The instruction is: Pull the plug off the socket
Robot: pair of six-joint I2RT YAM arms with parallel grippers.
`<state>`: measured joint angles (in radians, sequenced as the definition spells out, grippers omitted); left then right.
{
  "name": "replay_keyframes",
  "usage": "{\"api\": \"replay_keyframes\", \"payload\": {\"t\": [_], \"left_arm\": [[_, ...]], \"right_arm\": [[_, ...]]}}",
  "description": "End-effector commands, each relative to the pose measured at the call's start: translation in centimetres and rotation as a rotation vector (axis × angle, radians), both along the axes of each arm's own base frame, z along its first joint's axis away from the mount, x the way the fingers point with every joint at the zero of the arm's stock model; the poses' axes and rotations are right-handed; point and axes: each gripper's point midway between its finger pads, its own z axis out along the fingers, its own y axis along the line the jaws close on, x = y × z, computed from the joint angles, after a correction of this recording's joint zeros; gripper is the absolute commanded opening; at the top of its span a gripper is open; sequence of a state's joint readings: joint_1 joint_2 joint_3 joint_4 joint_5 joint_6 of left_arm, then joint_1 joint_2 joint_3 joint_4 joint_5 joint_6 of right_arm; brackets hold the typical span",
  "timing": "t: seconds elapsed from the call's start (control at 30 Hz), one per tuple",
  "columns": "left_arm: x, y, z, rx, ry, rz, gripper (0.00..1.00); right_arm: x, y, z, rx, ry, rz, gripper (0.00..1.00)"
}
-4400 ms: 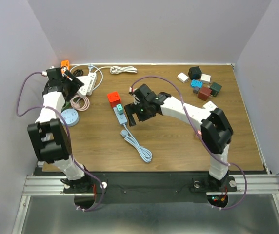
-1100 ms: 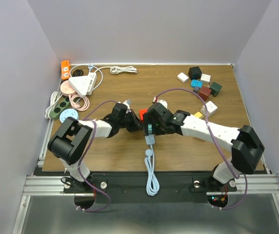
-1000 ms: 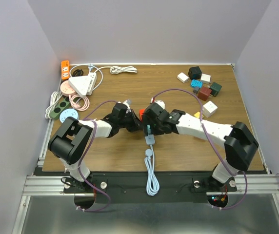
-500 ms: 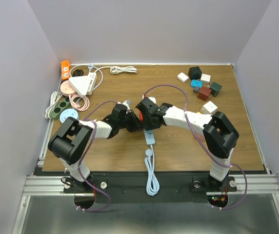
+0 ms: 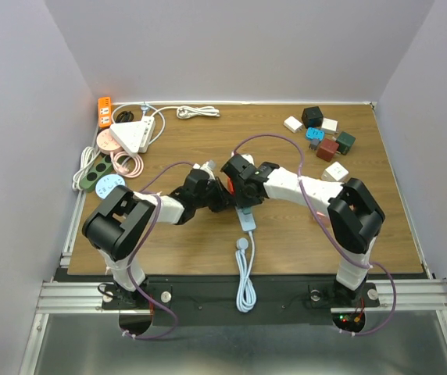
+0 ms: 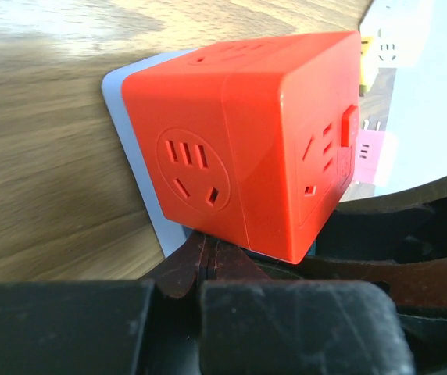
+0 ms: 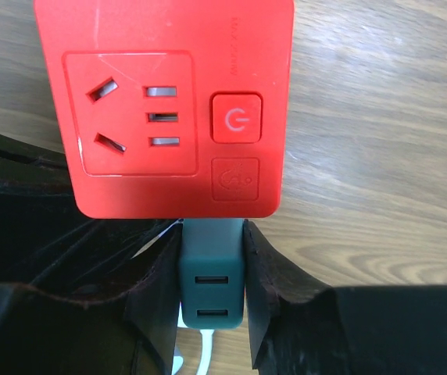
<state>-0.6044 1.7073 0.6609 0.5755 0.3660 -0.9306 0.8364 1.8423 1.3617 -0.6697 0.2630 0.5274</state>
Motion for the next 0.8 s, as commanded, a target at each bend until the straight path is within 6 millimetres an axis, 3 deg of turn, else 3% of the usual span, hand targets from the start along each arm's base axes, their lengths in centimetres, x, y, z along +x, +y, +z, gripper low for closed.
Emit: {"api": "replay_keyframes", "payload": {"t": [0.0,0.33,0.5,0.6,0.63,0.7,0.73,0.77], "left_arm": [[-5.7,2.6,-8.3,0.246,0.210,-0.066,0.00],[-6.1,3.5,-10.0,0.308,0.232,-0.073,0.00],[-6.0,3.4,-9.7,0.307,0.231,-0.075,0.00],[-5.5,3.2,-8.8,0.297,0.211,-0.071,0.00],[-5.3,2.9,-8.2,0.288,0.199,-0.072,0.00],[-5.0,2.7,-7.5,0.279,0.186,-0.075,0.00],[-4.9,2.5,-6.9,0.268,0.175,-0.075,0.00],[-4.6,2.2,-6.4,0.259,0.165,-0.076,0.00]], "right_arm": [[2.2,3.0,9.4,0.180,-0.166,0.015,0.00],[1.8,2.0,11.0,0.188,-0.182,-0.013,0.00],[0.8,-0.6,10.4,0.114,-0.164,-0.055,0.00],[-0.2,-4.6,10.0,0.055,-0.174,-0.133,0.00],[-0.2,-7.3,10.0,0.054,-0.179,-0.196,0.00],[0.5,-10.7,9.9,0.035,-0.193,-0.278,0.00],[1.9,-14.2,9.9,0.020,-0.198,-0.378,0.01],[2.6,-15.9,9.6,-0.004,-0.201,-0.394,0.01]]}}
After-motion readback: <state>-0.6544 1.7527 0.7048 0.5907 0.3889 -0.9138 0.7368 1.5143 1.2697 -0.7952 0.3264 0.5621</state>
